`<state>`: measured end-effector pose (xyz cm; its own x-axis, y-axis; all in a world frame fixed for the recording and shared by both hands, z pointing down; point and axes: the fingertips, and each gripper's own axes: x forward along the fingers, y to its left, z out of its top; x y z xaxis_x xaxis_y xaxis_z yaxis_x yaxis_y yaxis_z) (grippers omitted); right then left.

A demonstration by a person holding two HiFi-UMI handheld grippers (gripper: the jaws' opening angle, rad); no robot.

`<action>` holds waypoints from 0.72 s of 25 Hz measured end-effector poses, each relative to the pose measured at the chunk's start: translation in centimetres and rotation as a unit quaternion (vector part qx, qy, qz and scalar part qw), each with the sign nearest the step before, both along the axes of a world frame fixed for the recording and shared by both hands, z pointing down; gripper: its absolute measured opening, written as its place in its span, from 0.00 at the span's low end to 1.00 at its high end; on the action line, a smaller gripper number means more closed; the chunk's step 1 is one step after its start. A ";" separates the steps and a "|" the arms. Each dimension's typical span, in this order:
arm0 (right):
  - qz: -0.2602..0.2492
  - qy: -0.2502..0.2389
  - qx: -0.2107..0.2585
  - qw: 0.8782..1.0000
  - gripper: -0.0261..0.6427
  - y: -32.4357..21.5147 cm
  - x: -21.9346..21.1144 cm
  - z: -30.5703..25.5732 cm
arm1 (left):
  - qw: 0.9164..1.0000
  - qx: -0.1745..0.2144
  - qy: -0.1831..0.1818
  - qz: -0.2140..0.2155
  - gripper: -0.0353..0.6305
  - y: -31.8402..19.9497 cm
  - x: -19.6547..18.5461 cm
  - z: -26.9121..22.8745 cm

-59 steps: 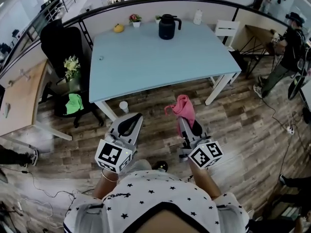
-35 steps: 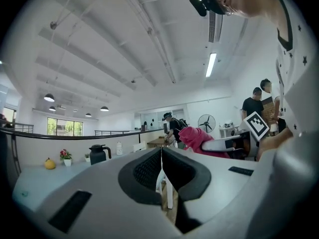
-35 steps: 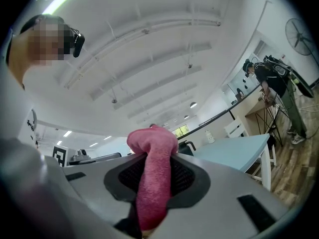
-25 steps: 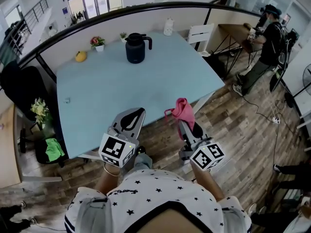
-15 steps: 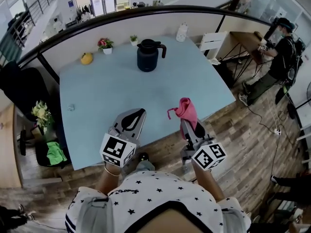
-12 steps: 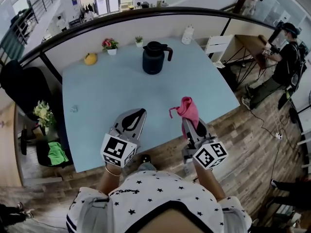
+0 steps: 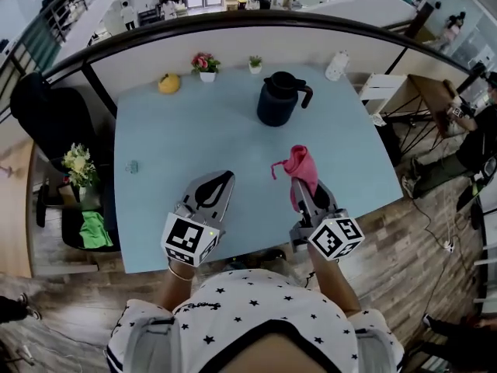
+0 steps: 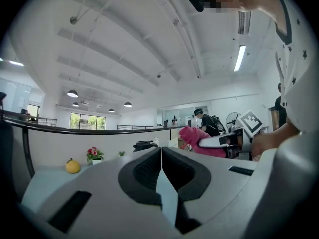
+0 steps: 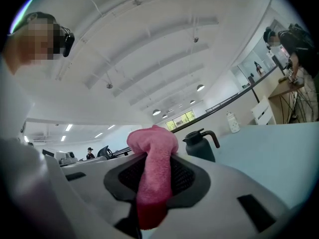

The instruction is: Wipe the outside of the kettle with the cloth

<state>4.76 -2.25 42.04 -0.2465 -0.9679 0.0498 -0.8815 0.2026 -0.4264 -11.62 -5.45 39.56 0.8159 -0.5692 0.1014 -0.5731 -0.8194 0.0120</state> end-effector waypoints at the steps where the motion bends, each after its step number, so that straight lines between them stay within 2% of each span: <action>1: -0.007 0.000 -0.002 1.000 0.19 -1.0 0.1 0.2 | 1.000 -0.001 0.000 -0.008 0.10 -0.4 -0.1 0.1; 7: -0.065 0.001 -0.017 0.998 0.19 -8.4 0.8 1.3 | 0.996 0.002 0.005 -0.087 0.10 -3.1 -0.7 -0.6; 12: -0.094 -0.024 -0.058 0.994 0.19 -15.0 0.6 3.6 | 0.989 -0.004 0.015 -0.150 0.10 -4.7 -1.2 -1.0; 18: -0.112 -0.029 -0.107 0.988 0.18 -22.8 0.4 7.2 | 0.978 -0.008 0.006 -0.210 0.10 -6.6 -1.7 -1.0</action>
